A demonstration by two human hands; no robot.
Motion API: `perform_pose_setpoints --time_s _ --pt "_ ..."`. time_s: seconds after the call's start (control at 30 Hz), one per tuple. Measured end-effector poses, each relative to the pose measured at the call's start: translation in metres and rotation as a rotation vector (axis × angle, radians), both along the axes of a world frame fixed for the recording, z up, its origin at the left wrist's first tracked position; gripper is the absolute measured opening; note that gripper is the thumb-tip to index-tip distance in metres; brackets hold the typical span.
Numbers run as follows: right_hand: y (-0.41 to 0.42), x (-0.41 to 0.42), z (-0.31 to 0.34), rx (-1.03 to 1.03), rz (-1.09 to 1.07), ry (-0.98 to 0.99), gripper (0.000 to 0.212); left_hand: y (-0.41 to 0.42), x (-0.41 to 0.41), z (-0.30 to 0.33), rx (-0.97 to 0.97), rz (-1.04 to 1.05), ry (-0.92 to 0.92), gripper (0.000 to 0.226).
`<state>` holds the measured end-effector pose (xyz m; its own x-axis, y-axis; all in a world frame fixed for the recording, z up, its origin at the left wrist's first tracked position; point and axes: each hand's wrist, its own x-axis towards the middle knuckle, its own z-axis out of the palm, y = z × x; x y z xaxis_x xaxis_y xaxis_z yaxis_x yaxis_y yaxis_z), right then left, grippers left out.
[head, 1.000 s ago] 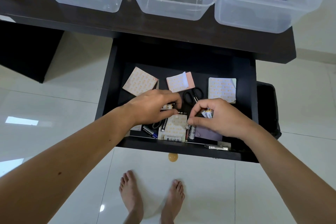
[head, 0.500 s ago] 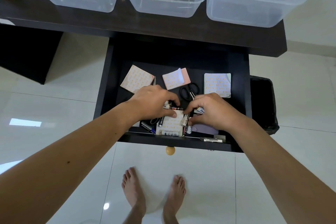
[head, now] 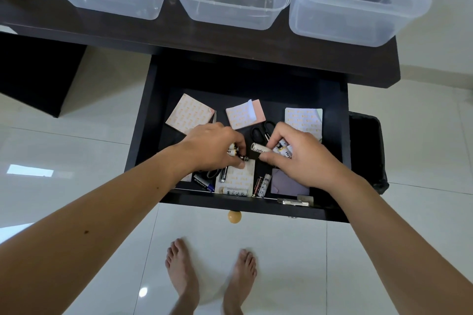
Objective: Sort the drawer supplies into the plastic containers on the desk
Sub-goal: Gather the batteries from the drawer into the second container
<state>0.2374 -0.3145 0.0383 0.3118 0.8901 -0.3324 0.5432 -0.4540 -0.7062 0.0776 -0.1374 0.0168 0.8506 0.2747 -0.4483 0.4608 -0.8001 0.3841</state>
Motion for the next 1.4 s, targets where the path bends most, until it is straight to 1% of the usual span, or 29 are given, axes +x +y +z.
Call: perform_pose_setpoints --time_s 0.03,0.1,0.13,0.17,0.27,0.3,0.37,0.43,0.53,0.6,0.67,0.7,0.77,0.83,0.93,1.03,1.17,1.3,1.4 --pt "-0.001 0.001 0.002 0.015 -0.025 0.029 0.017 0.001 -0.002 0.000 -0.014 -0.008 -0.017 0.030" --pt "-0.004 0.004 0.006 0.044 -0.047 0.108 0.037 0.003 -0.008 0.001 -0.066 -0.008 -0.061 0.026" --pt "-0.004 0.005 0.007 0.048 -0.055 0.149 0.043 0.004 -0.011 0.002 -0.096 -0.005 -0.082 0.025" --pt "-0.005 0.005 0.007 0.043 -0.066 0.172 0.042 0.006 -0.013 0.003 -0.128 0.001 -0.096 0.024" --pt "-0.003 0.002 0.008 0.041 -0.151 0.196 0.020 0.009 -0.020 0.007 -0.201 0.023 -0.125 0.019" --pt "-0.003 0.000 0.007 0.039 -0.189 0.205 0.018 0.010 -0.023 0.009 -0.215 0.026 -0.136 0.019" --pt "-0.003 -0.002 0.004 0.019 -0.222 0.171 0.024 0.010 -0.029 0.011 -0.225 0.030 -0.155 0.019" --pt "-0.002 -0.004 0.000 0.002 -0.187 0.083 0.026 0.010 -0.035 0.012 -0.232 0.053 -0.148 0.019" --pt "0.000 -0.005 -0.009 -0.065 -0.119 -0.062 0.025 0.012 -0.043 0.010 -0.262 0.107 -0.117 0.015" --pt "0.002 -0.005 -0.010 -0.101 -0.092 -0.093 0.023 0.014 -0.047 0.011 -0.311 0.145 -0.142 0.015" --pt "0.005 -0.005 -0.012 -0.139 -0.078 -0.096 0.021 0.016 -0.049 0.014 -0.355 0.142 -0.195 0.028" --pt "0.006 -0.005 -0.013 -0.162 -0.067 -0.103 0.021 0.017 -0.050 0.015 -0.368 0.142 -0.210 0.030" --pt "0.009 -0.006 -0.016 -0.187 -0.034 -0.141 0.021 0.018 -0.052 0.014 -0.390 0.184 -0.209 0.020" --pt "0.009 -0.007 -0.020 -0.190 0.005 -0.182 0.017 0.019 -0.053 0.013 -0.414 0.248 -0.197 0.022" --pt "0.009 -0.007 -0.019 -0.152 0.047 -0.198 0.013 0.020 -0.051 0.011 -0.390 0.248 -0.181 0.027" --pt "0.007 -0.006 -0.015 -0.084 -0.018 -0.122 0.014 0.019 -0.050 0.006 -0.336 0.204 -0.118 0.028" --pt "0.007 -0.008 -0.012 -0.077 -0.072 -0.042 0.017 0.017 -0.048 0.002 -0.308 0.108 -0.069 0.030" --pt "0.007 -0.011 -0.007 -0.103 -0.031 0.006 0.031 0.013 -0.041 0.004 -0.251 -0.001 -0.072 0.043" --pt "0.005 -0.010 -0.001 -0.118 -0.087 0.124 0.016 0.014 -0.038 0.001 -0.216 -0.032 -0.074 0.045"
